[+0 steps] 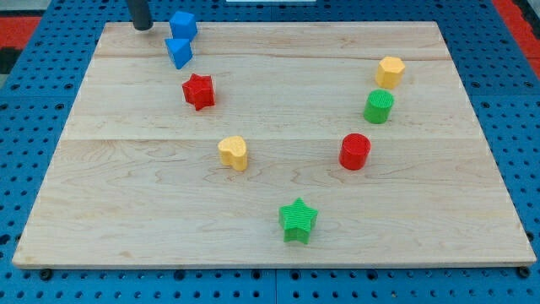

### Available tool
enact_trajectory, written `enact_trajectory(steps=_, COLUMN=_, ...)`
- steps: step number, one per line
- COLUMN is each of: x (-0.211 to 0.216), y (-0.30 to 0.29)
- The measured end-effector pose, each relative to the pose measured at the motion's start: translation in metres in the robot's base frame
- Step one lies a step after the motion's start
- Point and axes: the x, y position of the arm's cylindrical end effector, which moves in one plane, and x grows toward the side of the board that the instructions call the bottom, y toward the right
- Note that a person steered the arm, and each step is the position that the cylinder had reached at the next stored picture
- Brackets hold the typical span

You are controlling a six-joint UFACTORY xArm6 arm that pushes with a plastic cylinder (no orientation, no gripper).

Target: Move blue triangle towards top left

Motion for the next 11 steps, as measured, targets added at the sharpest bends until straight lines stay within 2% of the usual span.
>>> enact_trajectory(steps=1, x=0.0, y=0.0)
enact_trajectory(steps=5, x=0.086, y=0.001)
enact_trajectory(steps=7, x=0.09, y=-0.023)
enact_trajectory(steps=10, x=0.111, y=0.011)
enact_trajectory(steps=11, x=0.108, y=0.045)
